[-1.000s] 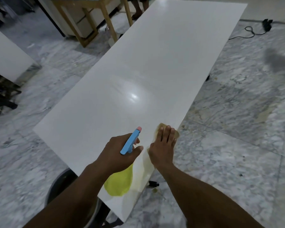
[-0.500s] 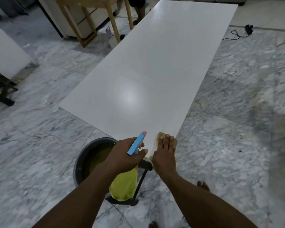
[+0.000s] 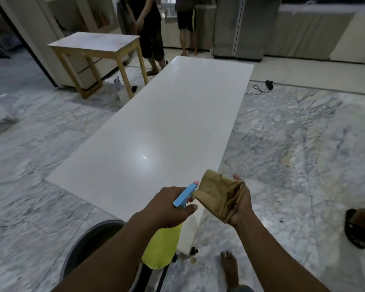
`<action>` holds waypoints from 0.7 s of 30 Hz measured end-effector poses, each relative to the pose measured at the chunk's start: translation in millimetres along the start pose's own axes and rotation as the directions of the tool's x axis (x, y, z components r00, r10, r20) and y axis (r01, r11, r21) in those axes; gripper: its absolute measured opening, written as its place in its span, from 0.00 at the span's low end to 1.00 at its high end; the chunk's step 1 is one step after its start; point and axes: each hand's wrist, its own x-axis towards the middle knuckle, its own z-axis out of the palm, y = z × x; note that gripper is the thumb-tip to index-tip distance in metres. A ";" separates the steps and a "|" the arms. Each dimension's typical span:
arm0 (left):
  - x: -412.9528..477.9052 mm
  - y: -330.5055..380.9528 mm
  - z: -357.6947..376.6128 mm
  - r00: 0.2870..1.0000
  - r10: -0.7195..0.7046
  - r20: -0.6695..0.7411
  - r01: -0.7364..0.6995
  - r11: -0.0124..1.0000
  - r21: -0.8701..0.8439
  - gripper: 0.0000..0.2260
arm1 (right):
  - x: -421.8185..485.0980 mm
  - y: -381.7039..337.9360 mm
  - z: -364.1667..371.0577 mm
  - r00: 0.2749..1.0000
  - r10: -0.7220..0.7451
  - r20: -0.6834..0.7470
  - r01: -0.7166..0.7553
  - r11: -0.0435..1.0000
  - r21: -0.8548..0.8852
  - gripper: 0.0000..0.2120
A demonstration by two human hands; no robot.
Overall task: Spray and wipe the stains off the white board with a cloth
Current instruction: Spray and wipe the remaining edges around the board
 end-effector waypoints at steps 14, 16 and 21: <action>306.2 27.9 -34.1 0.990 -0.140 -0.014 0.140 0.990 0.020 0.10 | 249.8 -298.8 37.9 0.996 -0.062 -0.061 0.020 0.848 -0.530 0.21; 332.6 29.7 -47.2 0.982 -0.179 -0.054 0.177 0.983 -0.049 0.09 | 292.6 -346.9 60.5 0.974 -0.226 -0.004 0.155 0.683 -0.714 0.19; 360.6 19.4 -61.5 0.944 -0.298 -0.142 0.272 0.946 -0.174 0.07 | 405.7 -433.8 84.3 0.880 -0.379 0.286 0.317 0.020 -0.948 0.24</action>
